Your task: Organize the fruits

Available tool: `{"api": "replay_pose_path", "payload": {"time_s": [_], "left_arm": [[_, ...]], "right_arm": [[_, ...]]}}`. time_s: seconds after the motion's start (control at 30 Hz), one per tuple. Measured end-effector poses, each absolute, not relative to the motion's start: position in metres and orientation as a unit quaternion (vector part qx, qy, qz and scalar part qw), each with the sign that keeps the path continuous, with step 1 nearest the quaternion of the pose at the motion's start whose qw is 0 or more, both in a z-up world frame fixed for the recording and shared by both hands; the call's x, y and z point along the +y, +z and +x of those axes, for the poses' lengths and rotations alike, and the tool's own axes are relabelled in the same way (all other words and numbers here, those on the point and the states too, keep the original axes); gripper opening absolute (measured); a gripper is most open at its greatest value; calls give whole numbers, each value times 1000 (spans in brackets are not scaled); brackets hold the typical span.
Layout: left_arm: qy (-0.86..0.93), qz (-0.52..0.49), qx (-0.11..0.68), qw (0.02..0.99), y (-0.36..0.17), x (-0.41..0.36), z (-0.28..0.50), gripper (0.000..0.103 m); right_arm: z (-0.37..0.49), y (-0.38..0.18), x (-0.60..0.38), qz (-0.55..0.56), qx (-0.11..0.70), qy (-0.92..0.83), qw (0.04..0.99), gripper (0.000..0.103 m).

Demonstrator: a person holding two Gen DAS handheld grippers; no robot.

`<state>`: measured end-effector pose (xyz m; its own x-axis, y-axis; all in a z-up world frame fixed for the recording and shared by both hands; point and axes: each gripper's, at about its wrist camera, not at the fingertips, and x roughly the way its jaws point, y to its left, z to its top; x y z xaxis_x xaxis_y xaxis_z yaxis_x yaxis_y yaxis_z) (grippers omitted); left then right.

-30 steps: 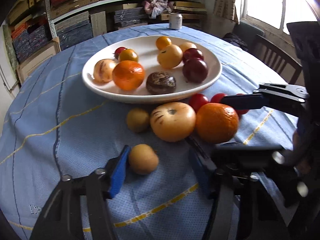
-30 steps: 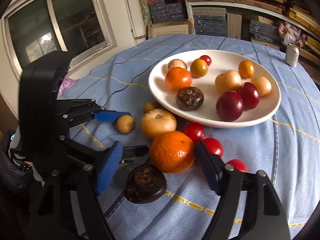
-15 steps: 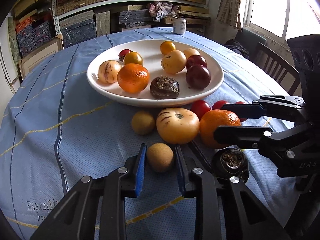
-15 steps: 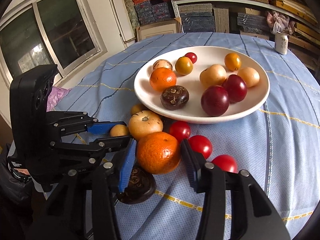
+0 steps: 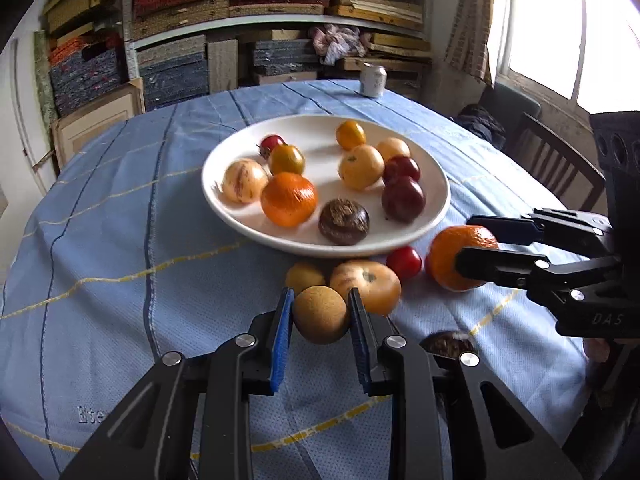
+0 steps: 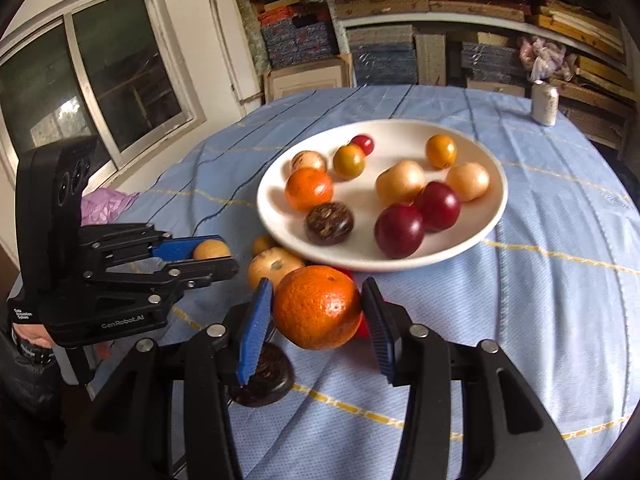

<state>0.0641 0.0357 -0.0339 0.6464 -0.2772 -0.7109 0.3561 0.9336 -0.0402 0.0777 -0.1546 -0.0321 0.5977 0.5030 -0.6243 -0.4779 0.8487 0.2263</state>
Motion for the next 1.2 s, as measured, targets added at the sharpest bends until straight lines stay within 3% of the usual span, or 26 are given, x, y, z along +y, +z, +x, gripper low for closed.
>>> {"api": "replay_pose_path", "payload": {"time_s": [0.13,0.17,0.2,0.43,0.5,0.53,0.57,0.63,0.8,0.93,1.2], "left_arm": [[-162,33,363,917,-21,38,68,28],[-158,32,359,920,-18,37,68,28],[-157,27,356,921,-15,37,70,28],[-168,16,358,918,-11,26,83,28],[-175,13,366,914,-15,25,83,28],[-173,14,366,914,-17,25,83,28],[-171,13,366,915,-18,27,84,28],[-169,4,366,915,-20,31,87,28],[-173,-4,354,919,-21,38,97,28],[-162,-7,363,917,-26,42,114,28],[-174,5,377,910,-34,31,118,28]], "right_arm": [[83,-20,-164,10,340,254,906,43],[84,-17,-166,7,335,250,908,28],[86,-13,-167,3,330,247,911,19],[94,-15,-181,-9,341,232,911,17],[86,-20,-191,-1,343,220,913,25],[80,-22,-196,10,343,223,912,39],[75,-24,-198,14,343,230,911,61],[57,-31,-198,15,348,255,902,85],[26,-37,-204,27,369,365,854,92],[8,-36,-190,-32,373,435,819,92],[6,-45,-194,-38,384,539,749,92]]}}
